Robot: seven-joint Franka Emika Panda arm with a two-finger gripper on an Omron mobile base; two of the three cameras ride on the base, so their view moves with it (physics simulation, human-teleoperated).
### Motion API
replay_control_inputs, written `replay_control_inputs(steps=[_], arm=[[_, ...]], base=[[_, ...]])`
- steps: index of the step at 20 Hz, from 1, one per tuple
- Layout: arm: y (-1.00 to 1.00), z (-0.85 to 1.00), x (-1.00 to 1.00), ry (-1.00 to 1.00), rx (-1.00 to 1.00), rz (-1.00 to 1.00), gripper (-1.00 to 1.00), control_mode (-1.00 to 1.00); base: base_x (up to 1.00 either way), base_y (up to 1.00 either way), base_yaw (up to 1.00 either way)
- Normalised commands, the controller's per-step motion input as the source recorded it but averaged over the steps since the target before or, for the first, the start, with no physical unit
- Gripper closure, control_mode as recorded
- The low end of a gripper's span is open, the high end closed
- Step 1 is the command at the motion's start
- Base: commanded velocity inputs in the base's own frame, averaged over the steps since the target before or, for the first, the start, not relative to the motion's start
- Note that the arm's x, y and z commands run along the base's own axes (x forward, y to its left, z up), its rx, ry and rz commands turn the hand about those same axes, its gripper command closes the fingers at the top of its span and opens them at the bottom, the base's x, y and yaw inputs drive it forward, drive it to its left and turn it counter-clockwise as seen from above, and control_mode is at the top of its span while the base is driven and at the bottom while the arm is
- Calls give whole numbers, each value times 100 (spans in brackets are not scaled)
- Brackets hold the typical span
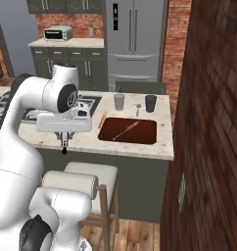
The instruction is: Take the tongs from the drawer on the left and place them on the dining counter next to the tray containing the kebab skewer.
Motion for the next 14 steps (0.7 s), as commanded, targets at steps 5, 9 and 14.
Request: replay_control_inputs(steps=[5,9,14], arm=[[0,0,0,0,0,0,100,100],[0,0,0,0,0,0,100,100],[7,4,65,7,-1,0,100,-100]], base=[[0,-1,0],[3,0,0],[7,0,0]])
